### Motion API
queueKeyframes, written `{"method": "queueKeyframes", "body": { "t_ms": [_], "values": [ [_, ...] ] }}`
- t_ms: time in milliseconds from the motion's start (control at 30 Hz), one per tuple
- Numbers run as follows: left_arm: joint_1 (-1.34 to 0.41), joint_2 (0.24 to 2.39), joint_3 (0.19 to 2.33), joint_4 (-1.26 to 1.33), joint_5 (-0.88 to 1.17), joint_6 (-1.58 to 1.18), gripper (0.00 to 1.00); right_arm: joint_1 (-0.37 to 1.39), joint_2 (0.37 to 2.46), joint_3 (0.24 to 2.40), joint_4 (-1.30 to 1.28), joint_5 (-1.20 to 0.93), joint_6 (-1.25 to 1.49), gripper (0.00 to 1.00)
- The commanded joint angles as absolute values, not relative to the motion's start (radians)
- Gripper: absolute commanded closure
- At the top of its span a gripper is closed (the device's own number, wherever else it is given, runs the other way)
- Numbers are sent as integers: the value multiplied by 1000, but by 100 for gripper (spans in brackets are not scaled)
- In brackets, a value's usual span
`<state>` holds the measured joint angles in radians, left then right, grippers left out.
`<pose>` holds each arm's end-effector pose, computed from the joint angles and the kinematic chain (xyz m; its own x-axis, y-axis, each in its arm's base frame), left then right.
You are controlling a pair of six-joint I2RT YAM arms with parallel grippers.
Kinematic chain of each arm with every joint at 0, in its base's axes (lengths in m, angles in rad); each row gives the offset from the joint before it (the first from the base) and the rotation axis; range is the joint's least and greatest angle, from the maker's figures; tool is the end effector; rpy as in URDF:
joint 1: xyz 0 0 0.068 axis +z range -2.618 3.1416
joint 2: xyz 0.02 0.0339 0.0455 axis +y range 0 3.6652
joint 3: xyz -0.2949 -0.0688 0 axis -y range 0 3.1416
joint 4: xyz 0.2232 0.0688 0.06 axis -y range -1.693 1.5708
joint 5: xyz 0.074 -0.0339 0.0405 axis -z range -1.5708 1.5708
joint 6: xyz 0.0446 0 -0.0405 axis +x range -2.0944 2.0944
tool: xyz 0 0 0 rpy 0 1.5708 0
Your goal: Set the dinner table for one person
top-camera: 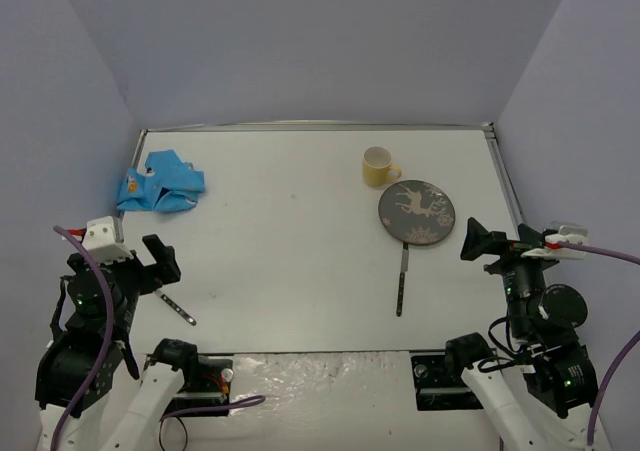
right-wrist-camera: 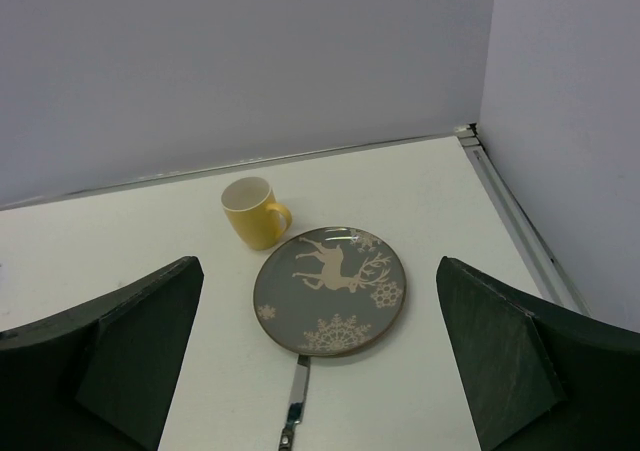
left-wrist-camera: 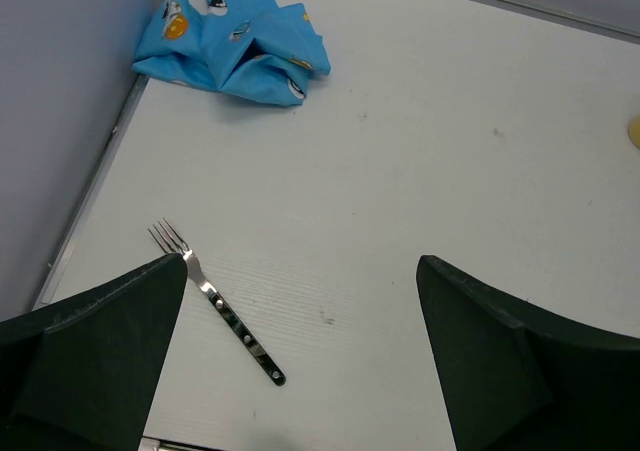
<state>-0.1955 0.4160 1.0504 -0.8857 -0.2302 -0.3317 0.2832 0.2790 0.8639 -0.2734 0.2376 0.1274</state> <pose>0.0100 0.0084 0.3841 -0.2216 -0.2793 -0.9343 -0.1056 0.9593 -0.2618 0.0041 -0.0098 0.4039 0.2847 0.2115 -0.9350 -0.0934 0.9768 0.1925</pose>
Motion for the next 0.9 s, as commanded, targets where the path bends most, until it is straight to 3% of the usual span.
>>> {"method": "queueKeyframes", "body": {
  "t_ms": [0, 300, 633, 867],
  "values": [
    [-201, 499, 1036, -802, -253, -397, 3, 293, 317, 861, -217, 244, 215, 0],
    [-198, 950, 1060, -543, -199, -522, 3, 293, 371, 780, -213, 201, 352, 0],
    [-98, 1577, 1458, -408, -290, -531, 3, 295, 503, 784, -181, 43, 359, 0],
    [36, 1791, 1587, -426, -337, -566, 3, 295, 503, 755, -162, -40, 347, 0]
  ]
}}
